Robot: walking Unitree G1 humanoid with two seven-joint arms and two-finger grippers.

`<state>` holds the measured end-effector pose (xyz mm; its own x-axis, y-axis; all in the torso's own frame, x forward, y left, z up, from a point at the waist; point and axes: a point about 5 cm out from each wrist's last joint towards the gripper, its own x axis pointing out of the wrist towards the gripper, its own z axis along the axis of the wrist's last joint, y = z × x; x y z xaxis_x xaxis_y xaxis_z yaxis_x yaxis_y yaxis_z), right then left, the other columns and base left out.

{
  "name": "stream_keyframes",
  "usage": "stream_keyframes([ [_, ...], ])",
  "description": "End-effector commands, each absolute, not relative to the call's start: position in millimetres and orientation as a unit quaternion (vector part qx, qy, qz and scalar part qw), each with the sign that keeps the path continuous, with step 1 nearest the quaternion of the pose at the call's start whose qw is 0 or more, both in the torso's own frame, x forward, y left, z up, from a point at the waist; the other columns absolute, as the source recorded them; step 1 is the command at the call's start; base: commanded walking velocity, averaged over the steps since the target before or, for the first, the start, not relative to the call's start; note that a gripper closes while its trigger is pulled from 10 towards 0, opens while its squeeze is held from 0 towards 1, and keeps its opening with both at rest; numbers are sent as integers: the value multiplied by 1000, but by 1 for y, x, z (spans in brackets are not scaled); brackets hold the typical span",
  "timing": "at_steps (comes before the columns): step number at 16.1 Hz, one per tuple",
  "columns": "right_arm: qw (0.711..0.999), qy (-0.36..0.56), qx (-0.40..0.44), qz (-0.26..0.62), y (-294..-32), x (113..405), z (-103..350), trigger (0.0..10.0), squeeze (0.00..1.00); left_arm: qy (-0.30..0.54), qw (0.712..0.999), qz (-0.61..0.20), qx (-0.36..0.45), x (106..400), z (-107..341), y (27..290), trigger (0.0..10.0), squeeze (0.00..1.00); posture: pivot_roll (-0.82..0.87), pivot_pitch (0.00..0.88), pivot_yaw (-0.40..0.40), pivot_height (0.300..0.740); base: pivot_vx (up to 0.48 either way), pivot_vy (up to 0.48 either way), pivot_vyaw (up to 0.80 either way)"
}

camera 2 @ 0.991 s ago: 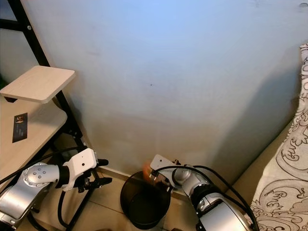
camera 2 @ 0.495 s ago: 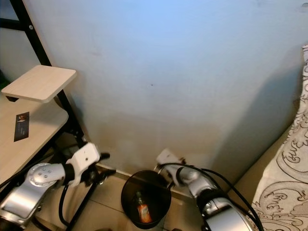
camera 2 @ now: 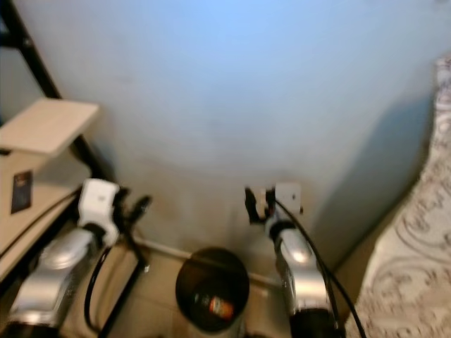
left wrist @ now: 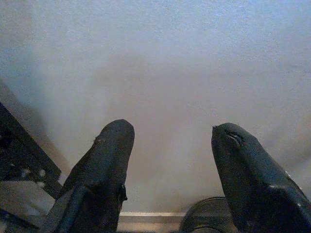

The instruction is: Clean up the room

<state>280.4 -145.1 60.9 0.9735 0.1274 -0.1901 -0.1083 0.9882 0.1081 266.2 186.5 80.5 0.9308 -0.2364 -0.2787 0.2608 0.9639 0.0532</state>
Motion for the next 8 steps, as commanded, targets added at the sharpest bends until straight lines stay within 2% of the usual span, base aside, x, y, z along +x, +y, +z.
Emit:
stream_keyframes([
  [1, 992, 108, 54, 48, -150, 275, 63, 10000, 1000, 124, 983, -128, 54, 265, 87, 183, 10000, 0, 75, 0, 43, 740, 0, 0, -788],
  [3, 990, 116, 77, 29, -158, 272, 63, 10000, 1000, 122, 982, -126, 67, 262, 88, 180, 10000, 0, 98, 0, 28, 740, 0, 0, -716],
  [4, 990, 115, 81, 20, -159, 271, 64, 10000, 757, 123, 983, -120, 64, 261, 88, 180, 10000, 0, 94, 0, 28, 740, 0, 0, 0],
  [5, 994, 93, 60, 15, -159, 271, 74, 10000, 0, 128, 983, -118, 61, 260, 88, 183, 10000, 0, 103, 0, 25, 740, 0, 0, 0],
  [8, 994, 71, 81, 15, -149, 270, 87, 10000, 0, 129, 982, -118, 74, 259, 91, 189, 10000, 0, 88, 0, 46, 740, 0, 0, 0],
])
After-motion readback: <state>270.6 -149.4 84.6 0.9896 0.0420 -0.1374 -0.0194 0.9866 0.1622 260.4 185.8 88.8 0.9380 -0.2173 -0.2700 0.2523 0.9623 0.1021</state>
